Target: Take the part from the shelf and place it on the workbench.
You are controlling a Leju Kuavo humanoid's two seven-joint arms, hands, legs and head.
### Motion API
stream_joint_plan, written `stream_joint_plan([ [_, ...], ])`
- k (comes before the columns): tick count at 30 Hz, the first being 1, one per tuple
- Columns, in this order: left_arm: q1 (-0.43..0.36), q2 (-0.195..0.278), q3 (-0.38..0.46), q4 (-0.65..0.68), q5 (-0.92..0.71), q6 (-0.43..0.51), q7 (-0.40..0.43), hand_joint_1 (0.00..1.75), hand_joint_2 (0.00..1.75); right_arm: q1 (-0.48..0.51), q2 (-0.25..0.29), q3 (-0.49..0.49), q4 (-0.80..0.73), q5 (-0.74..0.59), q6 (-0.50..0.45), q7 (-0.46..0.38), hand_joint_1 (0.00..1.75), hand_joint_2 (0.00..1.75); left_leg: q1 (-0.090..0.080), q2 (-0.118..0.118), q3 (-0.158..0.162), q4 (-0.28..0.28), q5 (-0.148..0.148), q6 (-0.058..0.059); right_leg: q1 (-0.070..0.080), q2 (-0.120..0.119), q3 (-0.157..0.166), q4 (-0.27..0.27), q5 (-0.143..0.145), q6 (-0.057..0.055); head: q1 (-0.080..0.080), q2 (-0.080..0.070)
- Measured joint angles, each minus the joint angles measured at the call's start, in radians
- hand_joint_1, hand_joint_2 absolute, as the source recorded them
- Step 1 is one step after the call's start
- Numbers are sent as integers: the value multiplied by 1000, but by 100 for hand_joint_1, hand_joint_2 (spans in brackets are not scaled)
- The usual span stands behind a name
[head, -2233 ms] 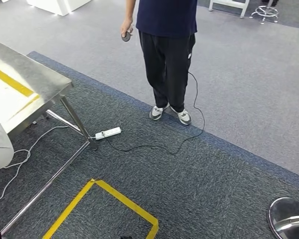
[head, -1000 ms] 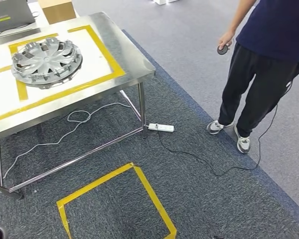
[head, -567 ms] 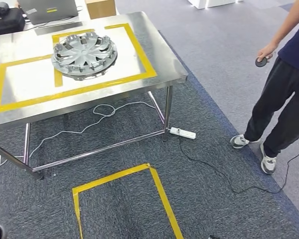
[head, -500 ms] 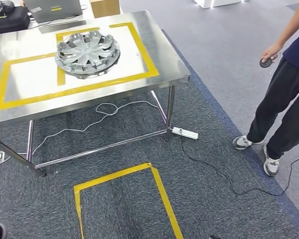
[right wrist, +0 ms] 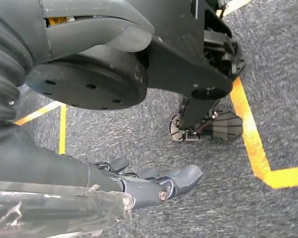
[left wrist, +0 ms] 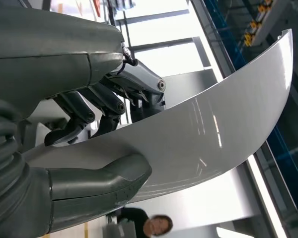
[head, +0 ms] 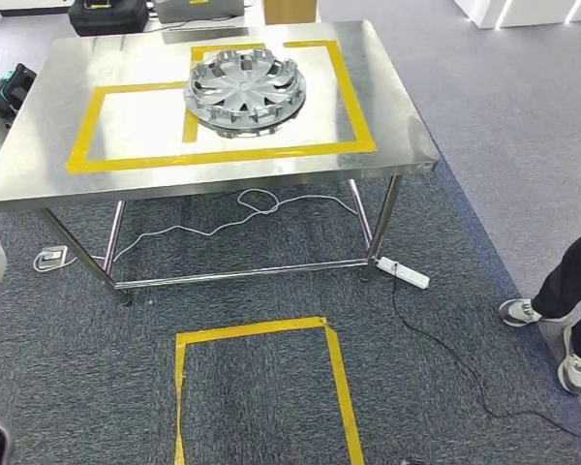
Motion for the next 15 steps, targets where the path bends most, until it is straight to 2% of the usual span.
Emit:
stream_joint_plan([
  [1,0,2,-1,0,0,0,3,175,175,-1,0,0,0,-2,1,-3,0,175,1,-11,0,-2,0,6,-1,-3,3,0,-4,5,1,0],
  [2,0,4,-1,0,-1,0,5,175,175,-3,0,0,0,-5,2,-7,0,175,3,-20,1,-3,1,11,-3,10,1,11,-15,11,3,0],
  [3,-1,5,-2,0,-1,-1,6,175,175,-4,0,-1,0,-7,3,-11,0,175,6,-29,1,-4,2,17,-6,34,-11,42,-37,17,6,0],
  [5,-3,7,-3,1,-3,-2,9,175,175,-3,0,-4,0,-12,3,-15,0,175,8,-43,1,-5,2,26,-9,91,-69,164,-101,24,12,0],
  [6,-4,7,-3,2,-4,-4,10,175,175,-2,0,-6,0,-14,3,-16,0,175,8,-50,0,-5,2,28,-10,104,-106,234,-130,26,13,0],
  [7,-4,8,-4,3,-4,-6,11,175,175,0,0,-8,1,-16,2,-16,0,175,8,-57,0,-5,2,28,-10,109,-133,283,-141,26,14,0],
  [8,-3,8,-4,4,-5,-7,11,175,175,2,0,-9,1,-17,1,-15,0,175,7,-64,1,-4,2,29,-11,110,-145,296,-132,25,14,0],
  [9,-3,9,-5,5,-6,-9,11,175,175,3,0,-10,1,-18,0,-15,0,175,7,-70,3,-4,1,28,-11,111,-138,267,-104,24,14,0],
  [11,-4,11,-7,6,-7,-12,12,175,175,2,0,-11,1,-18,-1,-15,0,175,8,-80,6,-3,0,24,-13,112,-83,131,-26,22,14,0],
  [12,-4,12,-7,6,-7,-14,13,175,175,1,1,-12,1,-18,-1,-16,0,175,7,-84,6,-1,-1,20,-14,115,-57,69,1,20,15,0],
  [13,-4,14,-8,6,-7,-16,13,175,175,0,2,-13,1,-19,-1,-17,0,175,5,-86,5,2,-3,19,-16,117,-39,30,16,18,14,0],
  [15,-5,15,-9,7,-8,-21,14,175,175,-2,4,-14,2,-19,-2,-19,0,175,1,-88,1,5,-1,27,-17,121,-31,10,22,15,14,0],
])
